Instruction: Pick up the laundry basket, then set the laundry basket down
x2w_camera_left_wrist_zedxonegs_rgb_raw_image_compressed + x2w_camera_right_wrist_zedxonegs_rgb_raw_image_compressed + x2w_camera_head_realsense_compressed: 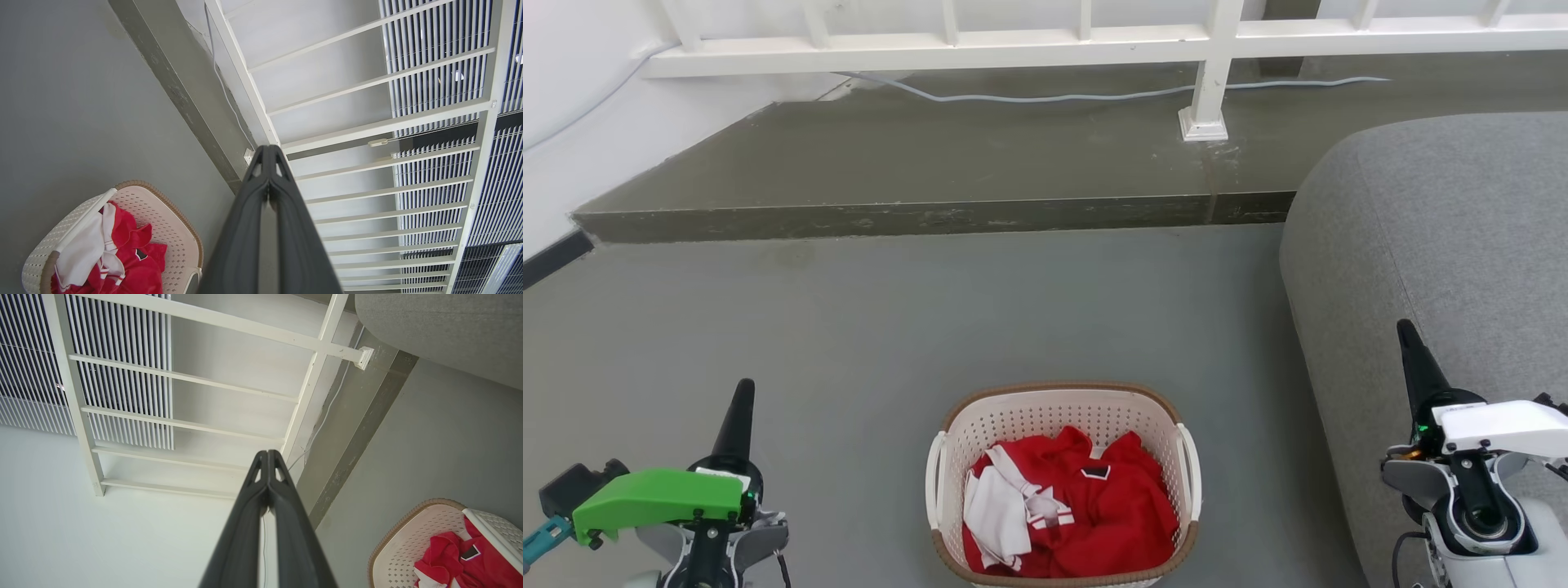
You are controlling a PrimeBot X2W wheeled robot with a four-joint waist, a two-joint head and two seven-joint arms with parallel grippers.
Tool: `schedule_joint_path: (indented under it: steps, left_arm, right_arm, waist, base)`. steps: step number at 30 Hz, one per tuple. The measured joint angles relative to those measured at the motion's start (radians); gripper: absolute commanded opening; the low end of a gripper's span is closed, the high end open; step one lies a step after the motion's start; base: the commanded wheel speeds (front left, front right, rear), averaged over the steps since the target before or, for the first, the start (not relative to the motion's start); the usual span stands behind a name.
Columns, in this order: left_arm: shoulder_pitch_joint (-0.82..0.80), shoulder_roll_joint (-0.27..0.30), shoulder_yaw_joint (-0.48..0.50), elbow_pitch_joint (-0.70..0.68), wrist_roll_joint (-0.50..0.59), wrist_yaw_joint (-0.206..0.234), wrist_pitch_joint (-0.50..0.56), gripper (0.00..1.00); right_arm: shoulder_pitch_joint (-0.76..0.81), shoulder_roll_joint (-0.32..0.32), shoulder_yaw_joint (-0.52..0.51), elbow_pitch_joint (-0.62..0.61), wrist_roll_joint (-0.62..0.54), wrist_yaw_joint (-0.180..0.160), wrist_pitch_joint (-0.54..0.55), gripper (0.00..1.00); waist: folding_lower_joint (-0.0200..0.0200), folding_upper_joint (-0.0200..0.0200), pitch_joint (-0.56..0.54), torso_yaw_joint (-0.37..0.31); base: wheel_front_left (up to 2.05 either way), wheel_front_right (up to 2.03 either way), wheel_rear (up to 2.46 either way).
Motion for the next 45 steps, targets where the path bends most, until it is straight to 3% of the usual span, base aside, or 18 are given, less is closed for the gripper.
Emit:
schedule_joint_path:
  steps: [22, 45]
  left_arm:
    - [0.000, -0.005, 0.052, 0.001, -0.236, -0.002, 0.073, 0.00]
    - [0.000, -0.007, 0.056, 0.001, -0.240, -0.002, 0.073, 0.00]
  right_arm:
    - [0.000, 0.009, -0.061, -0.003, 0.258, 0.010, 0.073, 0.00]
    - [0.000, 0.009, -0.064, -0.005, 0.265, 0.014, 0.074, 0.00]
  waist:
    - [0.0000, 0.0000, -0.015, -0.002]
    - [0.0000, 0.0000, -0.015, -0.002]
  base:
    - [0.00, 0.00, 0.00]
    - [0.00, 0.00, 0.00]
